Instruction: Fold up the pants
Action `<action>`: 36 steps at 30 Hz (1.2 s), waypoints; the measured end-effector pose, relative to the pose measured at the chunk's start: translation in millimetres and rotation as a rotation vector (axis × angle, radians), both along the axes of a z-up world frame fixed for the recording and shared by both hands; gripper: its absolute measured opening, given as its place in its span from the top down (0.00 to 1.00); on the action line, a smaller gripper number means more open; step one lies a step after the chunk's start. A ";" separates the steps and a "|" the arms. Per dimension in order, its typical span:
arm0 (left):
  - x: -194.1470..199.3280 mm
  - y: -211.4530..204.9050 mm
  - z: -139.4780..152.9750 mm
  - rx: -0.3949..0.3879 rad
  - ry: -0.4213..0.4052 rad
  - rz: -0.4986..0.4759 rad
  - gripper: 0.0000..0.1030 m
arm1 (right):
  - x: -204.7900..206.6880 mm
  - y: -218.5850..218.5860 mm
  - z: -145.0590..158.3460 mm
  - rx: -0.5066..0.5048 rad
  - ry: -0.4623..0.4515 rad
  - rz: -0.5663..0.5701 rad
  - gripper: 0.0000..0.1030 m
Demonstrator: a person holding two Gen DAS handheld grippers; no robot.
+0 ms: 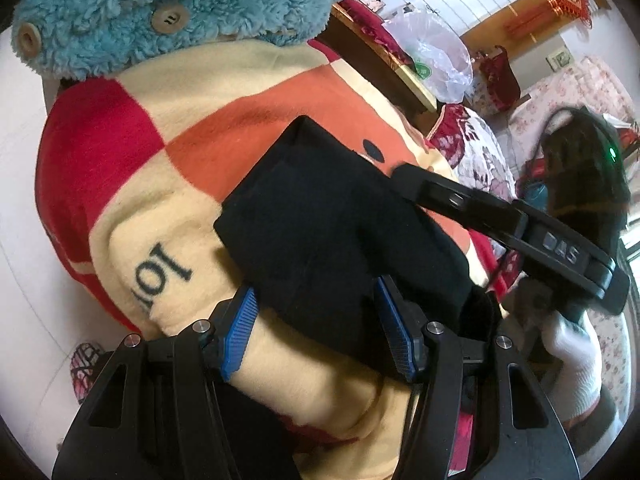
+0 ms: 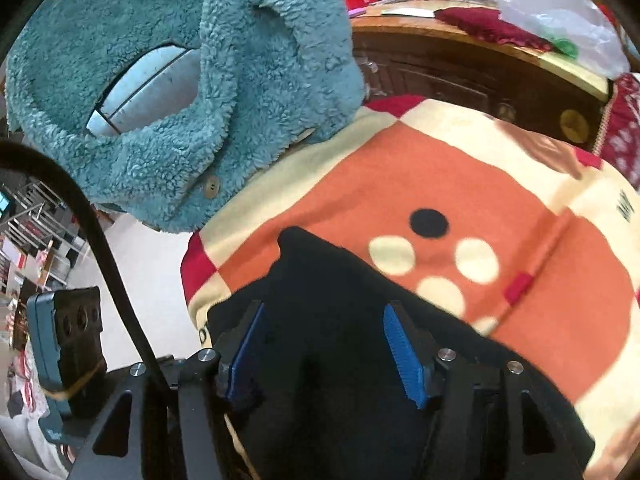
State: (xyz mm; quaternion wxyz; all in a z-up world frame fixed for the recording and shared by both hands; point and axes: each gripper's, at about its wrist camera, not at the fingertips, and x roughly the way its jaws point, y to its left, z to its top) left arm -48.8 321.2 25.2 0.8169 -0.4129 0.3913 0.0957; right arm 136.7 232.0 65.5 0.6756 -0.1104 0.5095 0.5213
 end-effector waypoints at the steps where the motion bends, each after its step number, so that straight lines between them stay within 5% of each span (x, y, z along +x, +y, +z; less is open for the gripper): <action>1: 0.8 1.0 -0.4 -0.004 -0.005 0.002 0.43 | 1.3 7.5 -1.1 -0.009 -0.010 0.016 0.43; 11: 7.5 2.4 -1.9 -0.020 -0.044 0.031 0.42 | -6.4 71.2 -17.7 -0.173 -0.170 0.220 0.42; 26: 9.0 0.1 -1.0 0.005 -0.064 0.045 0.42 | -1.7 87.9 -35.8 -0.200 -0.133 0.236 0.42; 33: 11.7 5.1 -4.8 -0.004 -0.089 0.042 0.43 | -16.7 79.0 -26.6 -0.162 -0.143 0.242 0.74; 36: 9.3 11.6 -9.1 -0.003 -0.092 0.045 0.68 | -19.3 71.9 -14.1 -0.116 -0.144 0.242 0.79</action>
